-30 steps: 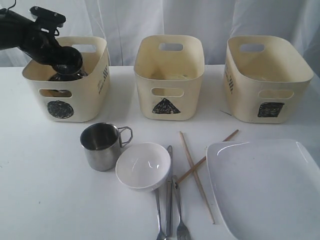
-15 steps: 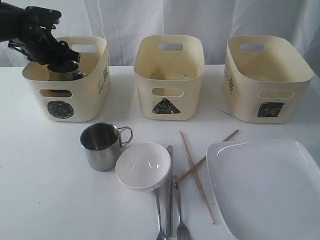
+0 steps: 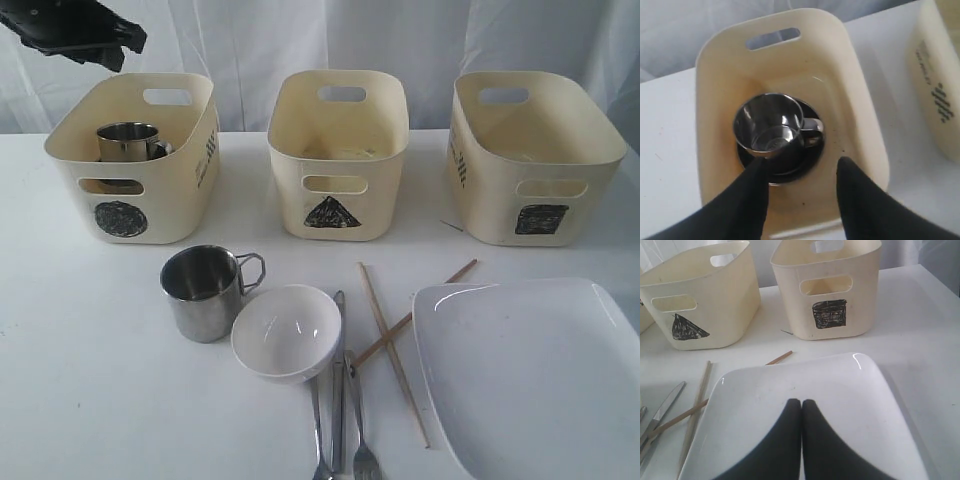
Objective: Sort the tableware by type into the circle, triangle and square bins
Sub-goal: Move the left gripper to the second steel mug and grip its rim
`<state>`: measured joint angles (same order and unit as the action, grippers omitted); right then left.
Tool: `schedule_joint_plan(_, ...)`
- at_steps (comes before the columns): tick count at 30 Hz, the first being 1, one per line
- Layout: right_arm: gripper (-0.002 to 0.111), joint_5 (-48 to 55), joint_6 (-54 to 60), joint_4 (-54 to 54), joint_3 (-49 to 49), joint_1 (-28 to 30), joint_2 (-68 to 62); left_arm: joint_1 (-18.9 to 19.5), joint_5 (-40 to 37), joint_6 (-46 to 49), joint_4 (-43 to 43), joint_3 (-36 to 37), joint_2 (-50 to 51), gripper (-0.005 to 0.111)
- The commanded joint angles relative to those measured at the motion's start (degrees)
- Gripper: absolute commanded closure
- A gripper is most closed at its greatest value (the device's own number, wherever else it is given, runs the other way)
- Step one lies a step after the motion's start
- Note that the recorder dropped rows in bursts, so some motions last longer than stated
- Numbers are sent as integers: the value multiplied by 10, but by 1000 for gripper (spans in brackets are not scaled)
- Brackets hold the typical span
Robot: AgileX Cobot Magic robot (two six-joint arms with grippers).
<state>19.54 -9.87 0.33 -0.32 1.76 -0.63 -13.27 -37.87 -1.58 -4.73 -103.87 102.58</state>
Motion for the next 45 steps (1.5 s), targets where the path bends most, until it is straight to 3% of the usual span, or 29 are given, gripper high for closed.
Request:
schedule_joint_plan(1,108,-3,-4,1,3,0,2,-1,-25,16,32,64,-73,59)
schedule_joint_plan(10,108,-3,-4,1,3,0,2,-46,21,21,39,272,-192,59)
schedule_joint_plan(19,108,-3,-4,1,3,0,2,-68,110,16,47,415,-197,59)
schedule_joint_plan(28,108,-3,-4,1,3,0,2,-68,160,16,47,427,-155,59)
schedule_joint_plan(33,108,-3,-4,1,3,0,2,-68,179,26,102,427,-128,59)
schedule_joint_plan(40,108,-3,-4,1,3,0,2,-75,191,165,258,426,-102,59)
schedule_joint_plan(45,108,-3,-4,1,3,0,2,-95,204,175,262,426,-85,59)
